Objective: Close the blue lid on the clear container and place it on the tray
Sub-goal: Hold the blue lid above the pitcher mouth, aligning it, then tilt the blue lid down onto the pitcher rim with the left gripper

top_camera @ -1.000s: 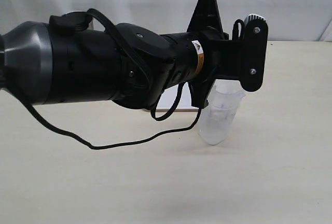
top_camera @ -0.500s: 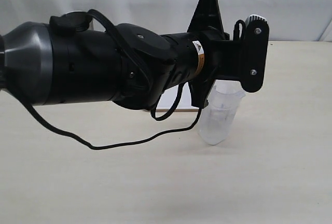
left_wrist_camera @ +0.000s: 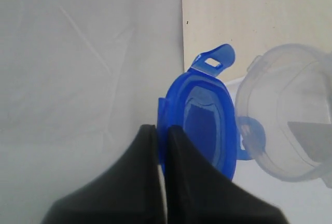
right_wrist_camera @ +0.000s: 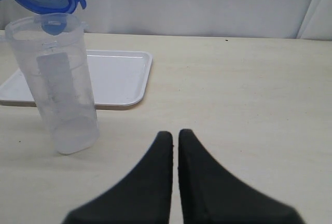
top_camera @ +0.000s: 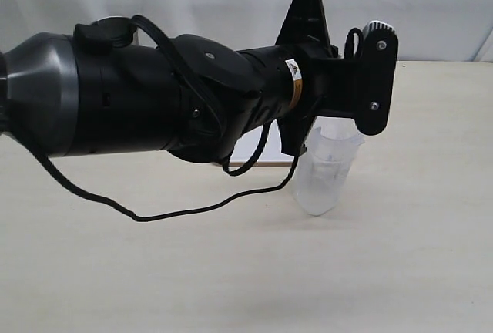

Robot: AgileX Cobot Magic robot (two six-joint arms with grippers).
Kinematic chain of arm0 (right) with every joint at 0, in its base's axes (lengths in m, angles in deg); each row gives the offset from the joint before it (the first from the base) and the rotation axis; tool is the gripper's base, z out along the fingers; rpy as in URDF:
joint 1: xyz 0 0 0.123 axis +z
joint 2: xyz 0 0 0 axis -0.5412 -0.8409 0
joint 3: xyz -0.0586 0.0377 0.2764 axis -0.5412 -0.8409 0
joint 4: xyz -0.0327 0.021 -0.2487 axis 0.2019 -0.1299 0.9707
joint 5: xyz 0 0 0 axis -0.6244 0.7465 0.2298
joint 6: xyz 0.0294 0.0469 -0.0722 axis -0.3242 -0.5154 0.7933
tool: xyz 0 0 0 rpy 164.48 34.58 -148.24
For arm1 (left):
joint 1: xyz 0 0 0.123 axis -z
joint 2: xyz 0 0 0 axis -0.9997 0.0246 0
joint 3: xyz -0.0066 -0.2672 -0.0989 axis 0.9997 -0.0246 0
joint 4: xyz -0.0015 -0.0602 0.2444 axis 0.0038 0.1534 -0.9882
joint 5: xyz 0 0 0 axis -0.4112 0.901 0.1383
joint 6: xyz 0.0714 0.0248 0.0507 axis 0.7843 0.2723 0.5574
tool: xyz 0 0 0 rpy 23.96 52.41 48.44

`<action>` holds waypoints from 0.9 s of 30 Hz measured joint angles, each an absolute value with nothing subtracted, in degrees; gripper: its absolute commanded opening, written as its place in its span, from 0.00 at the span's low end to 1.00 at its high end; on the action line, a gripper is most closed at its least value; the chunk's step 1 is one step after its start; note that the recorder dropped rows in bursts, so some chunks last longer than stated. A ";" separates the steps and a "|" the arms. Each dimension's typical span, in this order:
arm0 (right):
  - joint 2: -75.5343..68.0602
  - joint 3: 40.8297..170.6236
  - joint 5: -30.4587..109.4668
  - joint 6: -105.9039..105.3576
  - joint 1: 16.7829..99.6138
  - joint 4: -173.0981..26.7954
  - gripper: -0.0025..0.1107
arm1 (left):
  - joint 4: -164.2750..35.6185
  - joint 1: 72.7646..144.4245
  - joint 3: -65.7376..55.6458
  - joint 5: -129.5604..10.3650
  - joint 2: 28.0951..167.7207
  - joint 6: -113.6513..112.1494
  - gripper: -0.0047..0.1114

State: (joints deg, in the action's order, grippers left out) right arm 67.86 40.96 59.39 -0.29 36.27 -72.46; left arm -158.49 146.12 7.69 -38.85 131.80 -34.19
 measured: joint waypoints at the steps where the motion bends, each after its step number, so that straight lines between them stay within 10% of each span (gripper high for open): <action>1: 67.86 40.96 59.39 -0.29 36.27 -72.46 0.06 | -159.95 146.12 7.69 -38.57 131.80 -35.68 0.04; 27: 67.86 40.96 59.39 -0.29 36.27 -72.46 0.06 | -164.23 147.78 7.69 -38.60 131.80 -44.88 0.04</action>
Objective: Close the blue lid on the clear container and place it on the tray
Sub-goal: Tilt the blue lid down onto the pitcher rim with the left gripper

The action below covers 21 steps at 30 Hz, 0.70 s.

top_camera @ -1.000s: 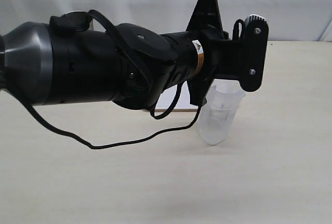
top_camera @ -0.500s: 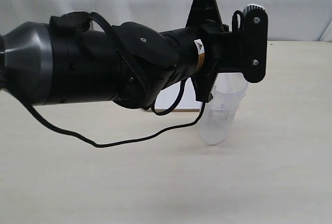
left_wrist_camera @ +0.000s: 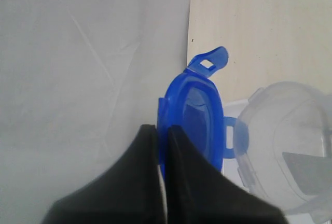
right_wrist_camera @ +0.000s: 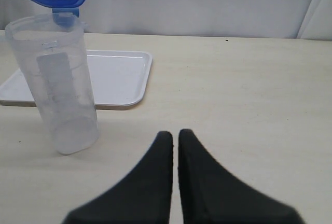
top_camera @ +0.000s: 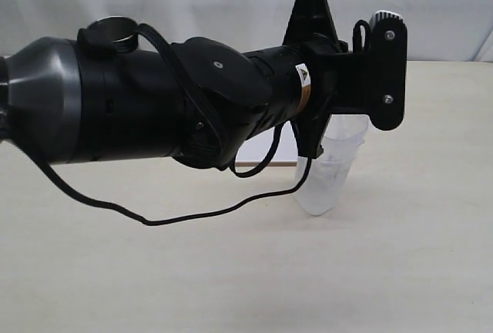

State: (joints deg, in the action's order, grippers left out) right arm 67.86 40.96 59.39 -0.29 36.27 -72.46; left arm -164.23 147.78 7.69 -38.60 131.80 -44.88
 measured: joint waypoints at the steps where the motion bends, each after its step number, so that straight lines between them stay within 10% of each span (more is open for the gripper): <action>1: 67.86 40.96 59.39 -0.29 36.27 -72.46 0.06 | -164.23 148.02 7.69 -38.47 131.80 -44.88 0.04; 21: 67.86 40.96 59.39 -0.29 36.27 -72.46 0.06 | -164.23 150.47 7.69 -35.66 131.80 -44.88 0.04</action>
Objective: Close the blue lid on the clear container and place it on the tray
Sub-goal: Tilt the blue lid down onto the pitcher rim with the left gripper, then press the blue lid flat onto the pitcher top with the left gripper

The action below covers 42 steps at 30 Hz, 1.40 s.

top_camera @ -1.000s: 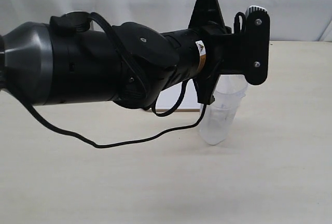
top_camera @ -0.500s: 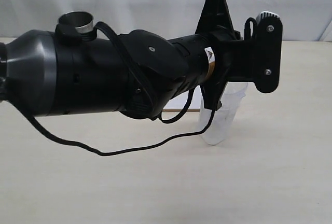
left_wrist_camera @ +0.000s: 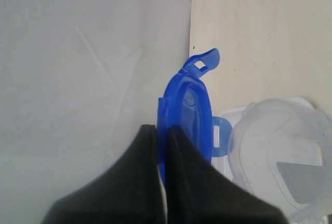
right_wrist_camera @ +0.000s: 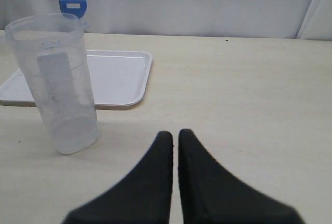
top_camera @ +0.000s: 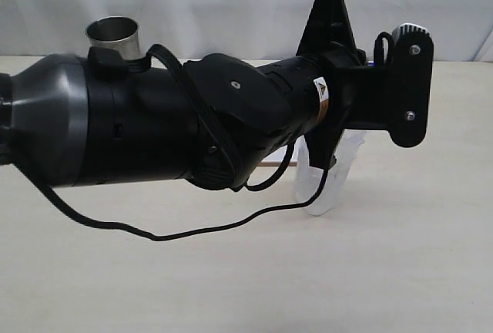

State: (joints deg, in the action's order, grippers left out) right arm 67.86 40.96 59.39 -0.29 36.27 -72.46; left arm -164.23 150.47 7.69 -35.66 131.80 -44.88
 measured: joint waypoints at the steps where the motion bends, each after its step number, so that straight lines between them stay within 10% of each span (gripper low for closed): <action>1: 67.86 40.96 59.39 -0.29 36.27 -72.46 0.06 | -164.23 150.47 7.69 -35.64 131.80 -44.88 0.04; 42: 67.86 40.96 59.39 -0.29 36.27 -72.46 0.06 | -160.58 153.81 1.86 -33.47 131.80 -42.03 0.04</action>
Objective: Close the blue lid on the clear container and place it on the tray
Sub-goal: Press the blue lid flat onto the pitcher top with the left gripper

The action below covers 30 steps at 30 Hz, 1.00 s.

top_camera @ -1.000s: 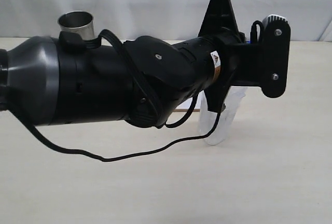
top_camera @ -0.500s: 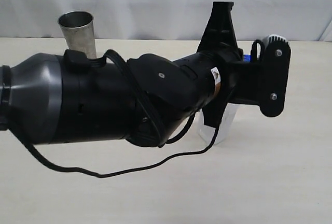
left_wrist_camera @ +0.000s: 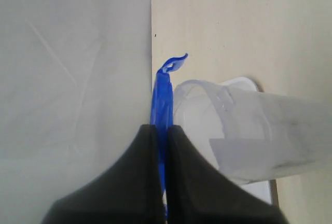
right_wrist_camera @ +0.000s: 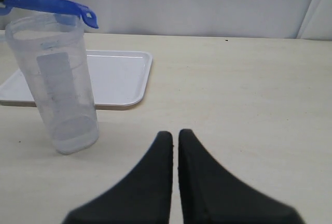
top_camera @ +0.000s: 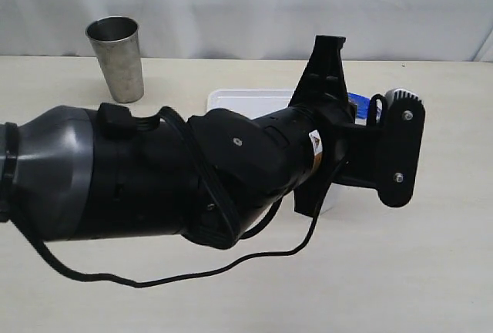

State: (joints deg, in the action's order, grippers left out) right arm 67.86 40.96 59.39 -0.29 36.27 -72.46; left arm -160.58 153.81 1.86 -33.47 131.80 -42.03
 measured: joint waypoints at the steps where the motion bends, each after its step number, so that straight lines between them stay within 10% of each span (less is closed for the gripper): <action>1: 67.86 40.96 59.39 -0.29 36.27 -72.46 0.06 | -160.32 153.81 1.08 -33.47 131.80 -42.03 0.04; 30: 67.86 40.96 59.39 -0.29 36.27 -72.46 0.06 | -160.37 153.91 -2.68 -35.45 131.59 -48.84 0.04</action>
